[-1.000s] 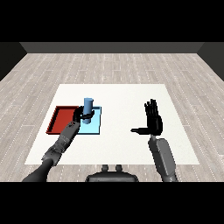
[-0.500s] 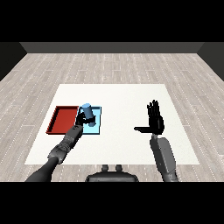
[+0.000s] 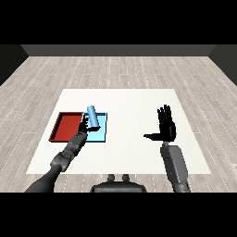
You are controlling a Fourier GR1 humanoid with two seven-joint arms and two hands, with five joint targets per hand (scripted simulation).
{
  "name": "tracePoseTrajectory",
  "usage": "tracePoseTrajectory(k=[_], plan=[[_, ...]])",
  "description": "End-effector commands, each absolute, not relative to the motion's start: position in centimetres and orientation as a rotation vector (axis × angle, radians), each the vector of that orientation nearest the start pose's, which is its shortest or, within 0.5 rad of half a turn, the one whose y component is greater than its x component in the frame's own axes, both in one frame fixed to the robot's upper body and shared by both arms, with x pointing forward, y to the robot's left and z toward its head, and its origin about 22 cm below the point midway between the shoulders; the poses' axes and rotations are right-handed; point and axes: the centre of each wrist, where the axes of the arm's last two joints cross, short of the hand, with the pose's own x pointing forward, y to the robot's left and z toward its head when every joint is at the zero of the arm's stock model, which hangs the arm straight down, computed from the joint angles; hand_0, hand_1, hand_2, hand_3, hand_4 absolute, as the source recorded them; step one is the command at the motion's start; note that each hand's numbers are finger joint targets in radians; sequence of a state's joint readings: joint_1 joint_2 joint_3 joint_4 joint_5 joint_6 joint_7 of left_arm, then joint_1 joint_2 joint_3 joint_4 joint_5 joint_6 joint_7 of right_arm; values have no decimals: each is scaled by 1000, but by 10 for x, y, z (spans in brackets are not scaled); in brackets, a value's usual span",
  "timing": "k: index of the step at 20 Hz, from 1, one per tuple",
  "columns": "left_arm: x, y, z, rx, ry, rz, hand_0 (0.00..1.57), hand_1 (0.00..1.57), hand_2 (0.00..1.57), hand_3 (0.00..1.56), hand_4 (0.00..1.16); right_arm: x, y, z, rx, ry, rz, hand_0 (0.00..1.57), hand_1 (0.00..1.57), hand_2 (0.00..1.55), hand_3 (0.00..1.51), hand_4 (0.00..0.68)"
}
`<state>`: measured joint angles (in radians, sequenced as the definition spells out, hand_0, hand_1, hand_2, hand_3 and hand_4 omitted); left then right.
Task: Pick the blue can and put it in the blue box
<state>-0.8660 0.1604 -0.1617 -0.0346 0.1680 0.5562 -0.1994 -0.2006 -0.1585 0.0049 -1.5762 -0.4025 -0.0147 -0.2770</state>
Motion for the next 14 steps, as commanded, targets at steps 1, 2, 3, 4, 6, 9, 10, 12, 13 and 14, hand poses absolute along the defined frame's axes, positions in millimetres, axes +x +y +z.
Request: tracePoseTrajectory(k=[1,2,3,4,6,9,10,12,13,14], plan=[[369,230,-73,732,-1155,-71,0,0,0,0,0,276,-239,69,267,-2017,-167,0,0,0,0,0],[380,242,-58,718,-1161,-46,0,0,0,0,0,283,-240,62,289,-2013,-160,0,0,0,0,0],[377,236,-62,718,-1209,-4,0,0,0,0,0,284,-233,61,276,-2017,-140,0,0,0,0,0],[377,236,-62,718,-1233,-20,0,0,0,0,0,273,-245,59,256,-2023,-131,0,0,0,0,0],[387,242,-44,720,-1453,82,0,0,0,0,0,281,-238,68,260,-2026,-145,0,0,0,0,0],[415,208,4,478,-1808,55,0,0,0,0,0,283,-229,63,252,-2029,-107,0,0,0,0,0],[411,195,1,376,-1877,68,0,0,0,0,0,272,-241,53,249,-2018,-100,0,0,0,0,0],[408,210,4,237,-1978,-1,0,0,0,0,0,277,-231,55,277,-1983,-79,0,0,0,0,0],[406,182,4,151,-2016,-11,0,0,0,0,0,272,-240,51,257,-1987,-66,0,0,0,0,0],[402,191,3,48,-2030,-36,0,0,0,0,0,281,-235,49,246,-1965,-73,0,0,0,0,0]])
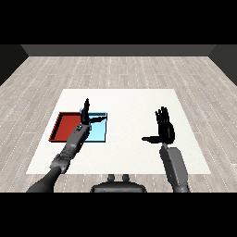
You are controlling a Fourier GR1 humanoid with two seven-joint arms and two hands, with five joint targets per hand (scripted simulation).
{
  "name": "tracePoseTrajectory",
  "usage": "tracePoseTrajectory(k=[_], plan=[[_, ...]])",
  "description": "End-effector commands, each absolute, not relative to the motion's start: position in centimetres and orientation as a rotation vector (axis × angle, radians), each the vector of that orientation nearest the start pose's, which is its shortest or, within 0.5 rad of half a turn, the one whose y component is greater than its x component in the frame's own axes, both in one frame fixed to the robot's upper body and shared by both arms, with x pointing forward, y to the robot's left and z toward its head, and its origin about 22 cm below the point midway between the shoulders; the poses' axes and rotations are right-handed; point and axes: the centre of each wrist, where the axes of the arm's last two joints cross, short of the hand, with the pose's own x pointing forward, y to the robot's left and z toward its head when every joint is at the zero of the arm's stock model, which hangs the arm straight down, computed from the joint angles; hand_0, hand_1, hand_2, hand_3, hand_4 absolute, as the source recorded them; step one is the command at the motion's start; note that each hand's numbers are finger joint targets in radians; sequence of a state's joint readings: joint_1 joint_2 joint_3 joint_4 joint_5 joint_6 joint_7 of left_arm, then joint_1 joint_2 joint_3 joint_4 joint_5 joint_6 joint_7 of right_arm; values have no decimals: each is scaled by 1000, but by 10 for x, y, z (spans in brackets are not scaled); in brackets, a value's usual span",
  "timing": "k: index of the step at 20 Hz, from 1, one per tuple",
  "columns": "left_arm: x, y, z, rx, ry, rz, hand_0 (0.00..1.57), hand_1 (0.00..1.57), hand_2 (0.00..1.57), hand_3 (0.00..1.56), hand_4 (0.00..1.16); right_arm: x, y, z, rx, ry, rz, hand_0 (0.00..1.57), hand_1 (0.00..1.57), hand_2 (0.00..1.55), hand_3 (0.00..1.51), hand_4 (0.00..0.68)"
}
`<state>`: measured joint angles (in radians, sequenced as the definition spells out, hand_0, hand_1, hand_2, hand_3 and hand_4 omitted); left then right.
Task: Pick the blue can and put it in the blue box
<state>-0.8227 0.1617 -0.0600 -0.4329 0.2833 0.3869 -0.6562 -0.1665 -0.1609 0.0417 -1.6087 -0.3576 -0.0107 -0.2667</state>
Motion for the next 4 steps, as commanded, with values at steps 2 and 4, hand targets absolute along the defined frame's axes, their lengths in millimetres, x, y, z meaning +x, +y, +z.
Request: tracePoseTrajectory(k=[2,4], plan=[[388,187,-9,-109,-2023,8,0,0,0,0,0,264,-247,37,222,-1936,-55,0,0,0,0,0],[363,196,-32,-182,-1988,13,0,0,0,0,0,264,-241,33,242,-1931,-21,0,0,0,0,0]])
